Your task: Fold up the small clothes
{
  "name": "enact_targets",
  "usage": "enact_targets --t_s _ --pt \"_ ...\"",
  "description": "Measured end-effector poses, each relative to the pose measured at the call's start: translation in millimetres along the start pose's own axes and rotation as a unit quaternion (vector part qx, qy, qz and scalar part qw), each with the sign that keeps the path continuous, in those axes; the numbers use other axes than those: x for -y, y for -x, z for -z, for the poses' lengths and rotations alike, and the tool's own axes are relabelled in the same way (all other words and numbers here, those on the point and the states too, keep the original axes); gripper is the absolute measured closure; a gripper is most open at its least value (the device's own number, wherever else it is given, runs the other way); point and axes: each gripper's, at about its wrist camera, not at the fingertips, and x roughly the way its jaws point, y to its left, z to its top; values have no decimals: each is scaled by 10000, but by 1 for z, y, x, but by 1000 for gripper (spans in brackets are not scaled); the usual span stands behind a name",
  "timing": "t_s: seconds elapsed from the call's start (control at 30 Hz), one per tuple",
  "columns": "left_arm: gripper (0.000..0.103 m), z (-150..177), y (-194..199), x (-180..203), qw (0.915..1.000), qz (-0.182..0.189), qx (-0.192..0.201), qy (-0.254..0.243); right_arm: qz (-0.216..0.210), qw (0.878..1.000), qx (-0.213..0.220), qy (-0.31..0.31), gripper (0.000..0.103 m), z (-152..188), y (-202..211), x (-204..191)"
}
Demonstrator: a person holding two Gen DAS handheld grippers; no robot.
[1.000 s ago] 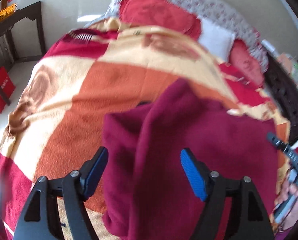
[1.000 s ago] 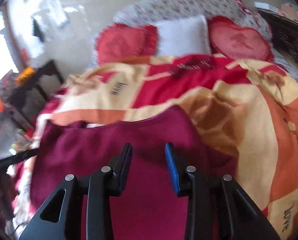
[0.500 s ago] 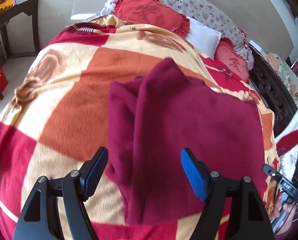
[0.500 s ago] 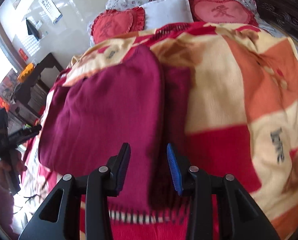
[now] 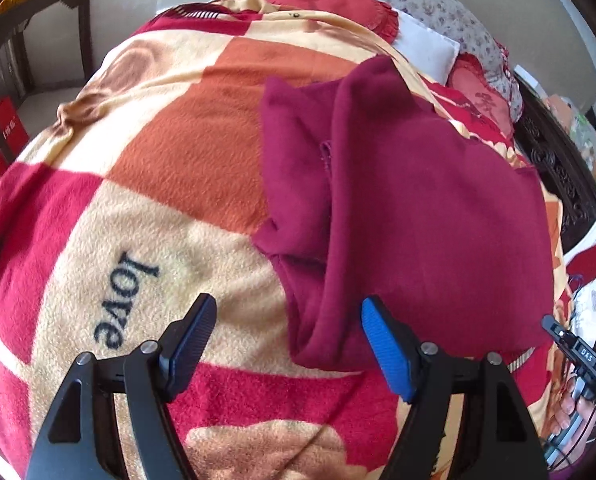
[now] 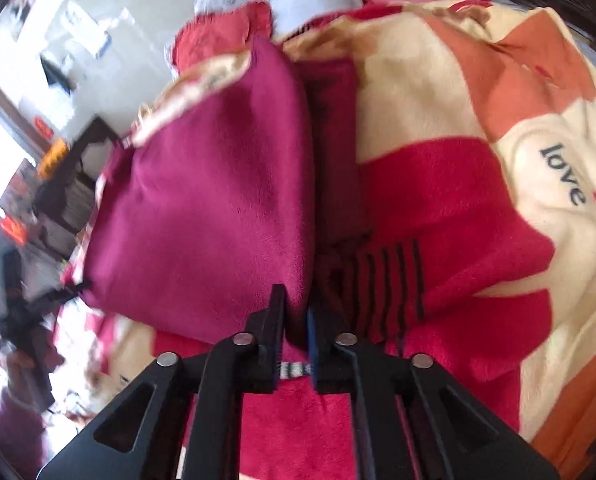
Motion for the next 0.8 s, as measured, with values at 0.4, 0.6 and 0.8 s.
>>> enact_targets --t_s 0.4,0.6,0.8 --pt "24 4 -9 0 9999 -152 59 21 356 9917 752 982 91 -94 -19 -67" --pt "23 5 -12 5 9995 -325 32 -40 1333 9796 716 1326 94 -128 -82 -74" --pt "22 7 -13 7 9991 -395 77 -126 1255 9855 754 860 99 -133 -73 -65"
